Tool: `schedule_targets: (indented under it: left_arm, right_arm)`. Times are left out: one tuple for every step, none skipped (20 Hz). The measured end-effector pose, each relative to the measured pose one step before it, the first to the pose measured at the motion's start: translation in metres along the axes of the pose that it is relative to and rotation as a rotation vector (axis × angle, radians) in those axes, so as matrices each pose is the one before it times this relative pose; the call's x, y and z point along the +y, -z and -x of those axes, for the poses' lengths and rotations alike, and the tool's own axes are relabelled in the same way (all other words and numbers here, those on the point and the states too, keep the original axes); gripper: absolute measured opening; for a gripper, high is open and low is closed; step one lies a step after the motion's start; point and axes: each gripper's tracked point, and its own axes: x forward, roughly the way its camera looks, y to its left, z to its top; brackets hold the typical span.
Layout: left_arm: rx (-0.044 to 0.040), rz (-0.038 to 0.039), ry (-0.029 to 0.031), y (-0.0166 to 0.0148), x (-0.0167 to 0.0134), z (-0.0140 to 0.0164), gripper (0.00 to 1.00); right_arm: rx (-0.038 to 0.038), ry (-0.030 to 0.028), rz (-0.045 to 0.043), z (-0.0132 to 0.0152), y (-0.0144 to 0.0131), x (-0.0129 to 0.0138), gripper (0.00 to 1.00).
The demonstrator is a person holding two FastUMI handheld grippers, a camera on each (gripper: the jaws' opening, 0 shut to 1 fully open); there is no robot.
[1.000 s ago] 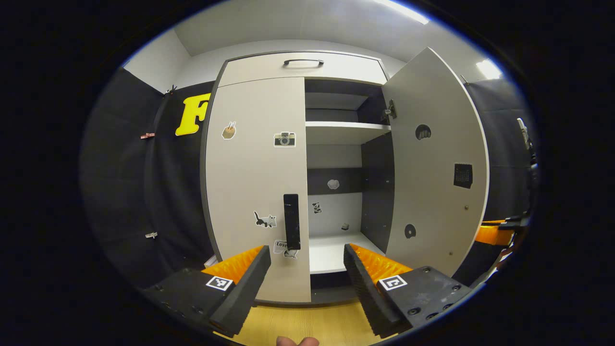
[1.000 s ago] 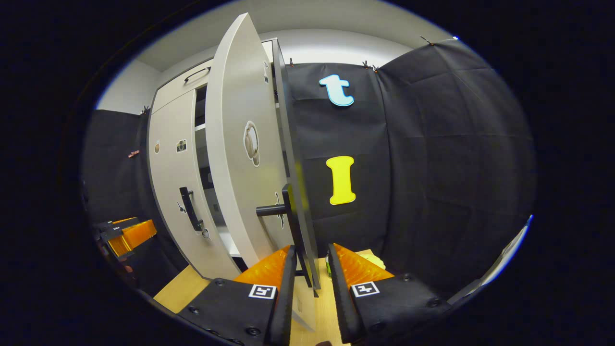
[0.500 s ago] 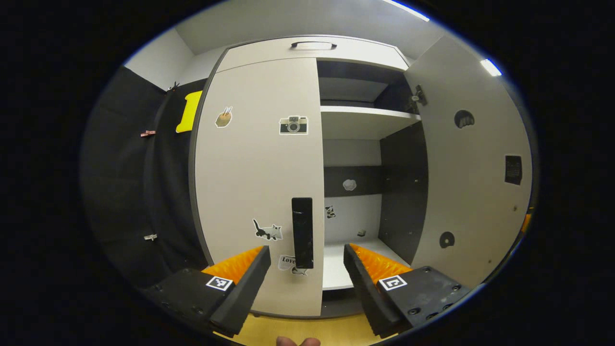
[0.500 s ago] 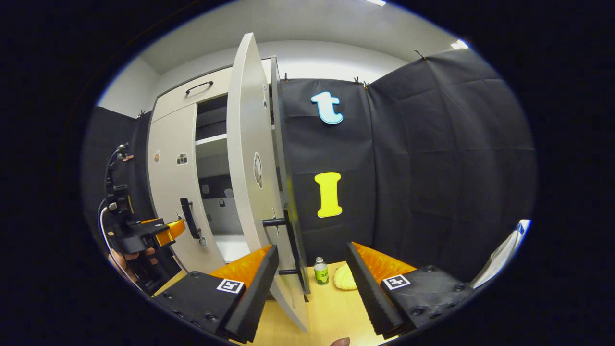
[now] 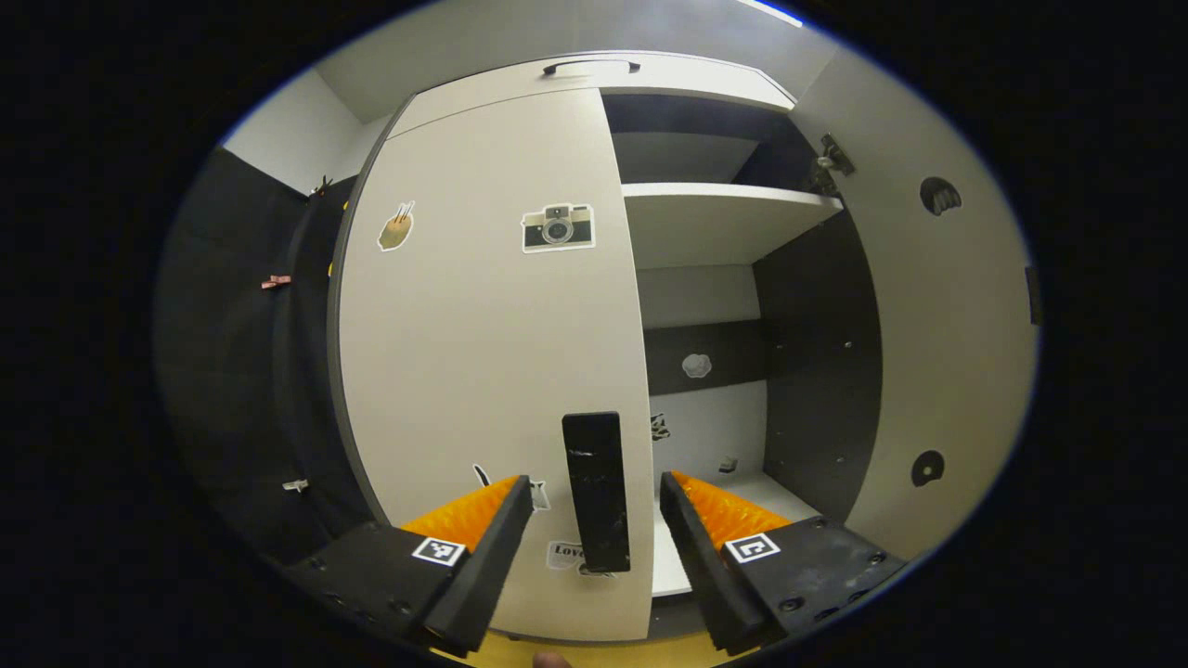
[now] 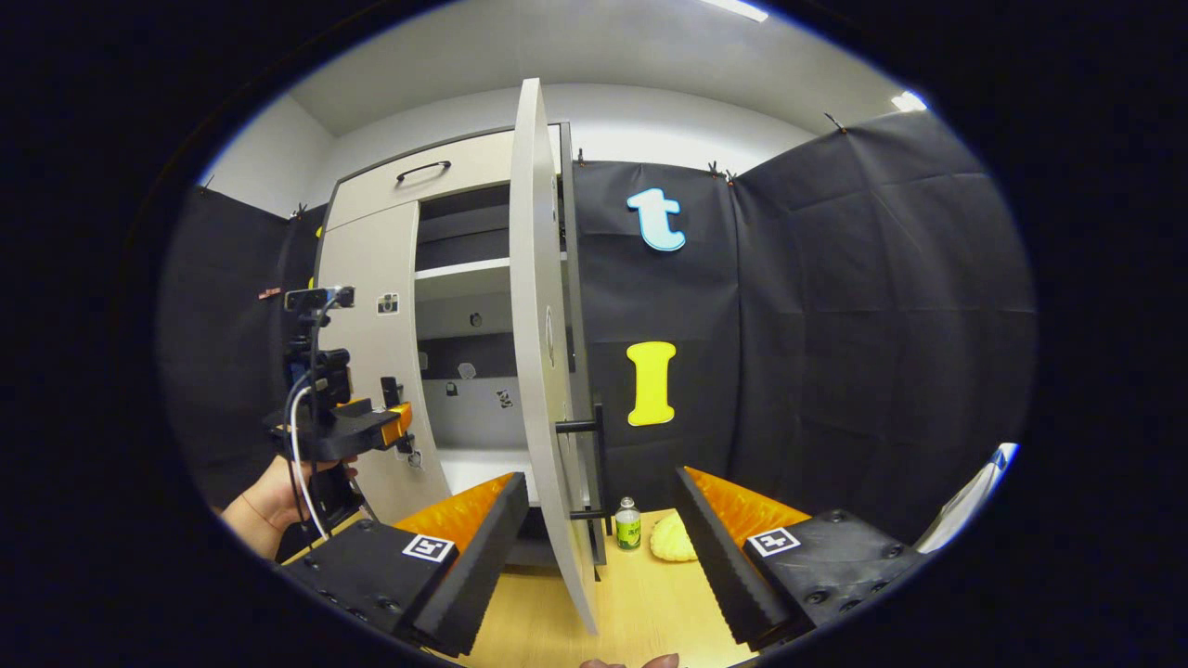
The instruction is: Open the right door of the double-door shoe cabinet with the right hand, and open the left door with the left hand.
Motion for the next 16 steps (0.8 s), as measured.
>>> schedule_targets:
  left_arm:
    - [0.00660,-0.00685,-0.00180,0.00346,-0.00183,-0.00509,0.84]
    - [0.00869,-0.00299,-0.00442,0.00380,-0.00123,-0.00447,0.75]
    - [0.00938,-0.00156,-0.00929,0.00330,0.00122,-0.00421,0.72]
    - [0.00429,-0.00269,-0.01469,0.00261,0.00177,-0.00415,0.66]
    - [0.00364,-0.00317,-0.01394,0.00131,0.00234,-0.00298,0.64]
    - [-0.00135,0.00820,0.00407,0.00053,-0.00118,-0.00184,0.57]
    - [0.00148,0.01248,0.00778,-0.00012,-0.00145,-0.00220,0.55]
    - [0.00186,0.00717,0.00740,0.00001,-0.00135,-0.00152,0.52]
    - [0.00102,0.01046,0.01281,0.00028,-0.00290,-0.00123,0.49]
    - [-0.00611,0.01103,-0.00274,-0.00035,-0.00064,0.00438,0.41]
    - [-0.00313,0.00502,-0.00155,0.00036,-0.00024,-0.00208,0.37]
    - [-0.00258,0.00510,0.00073,0.00176,0.00000,-0.00197,0.36]
    - [0.01521,0.01108,0.00116,0.00453,-0.00043,-0.00037,0.35]
    - [0.00442,0.00673,0.00341,0.00010,-0.00012,0.00003,0.35]
    - [0.01960,0.00273,0.00358,0.00132,-0.00004,-0.00094,0.35]
    - [0.00737,0.00754,0.00541,-0.00044,-0.00040,0.00167,0.33]
  right_arm:
    - [-0.00428,-0.00142,0.00091,-0.00055,-0.00109,0.00028,0.98]
    - [-0.00248,-0.00069,0.00120,-0.00014,-0.00015,-0.00039,0.98]
    - [0.00136,-0.00076,0.00027,0.00096,0.00029,-0.00013,0.98]
    - [0.00284,-0.00032,-0.00078,0.00140,0.00038,-0.00045,0.98]
    - [0.00242,0.00161,-0.00106,-0.00233,0.00272,-0.00198,0.98]
    - [0.00169,0.00407,-0.00026,0.00075,0.00003,-0.00162,0.98]
    - [0.00018,0.00433,0.00050,-0.00048,0.00006,-0.00105,0.98]
    - [-0.00050,0.00440,0.00002,0.00031,-0.00015,-0.00176,0.98]
    - [-0.00072,0.00434,-0.00086,-0.00001,-0.00047,-0.00154,0.98]
    - [-0.00117,0.00395,-0.00191,0.00036,-0.00008,-0.00139,0.98]
    - [-0.00037,0.00255,-0.00288,0.00124,0.00052,-0.00045,0.98]
    - [0.00306,0.00281,-0.00392,0.00042,0.00017,-0.00075,0.98]
    - [0.00211,0.00092,-0.00318,0.00085,-0.00015,0.00007,0.98]
    - [-0.00282,0.00317,-0.00179,0.00051,-0.00100,-0.00039,0.98]
    - [-0.00235,0.00012,-0.00014,0.00047,-0.00075,0.00056,0.98]
    - [-0.00365,0.00125,0.00141,0.00157,-0.00099,0.00009,0.98]
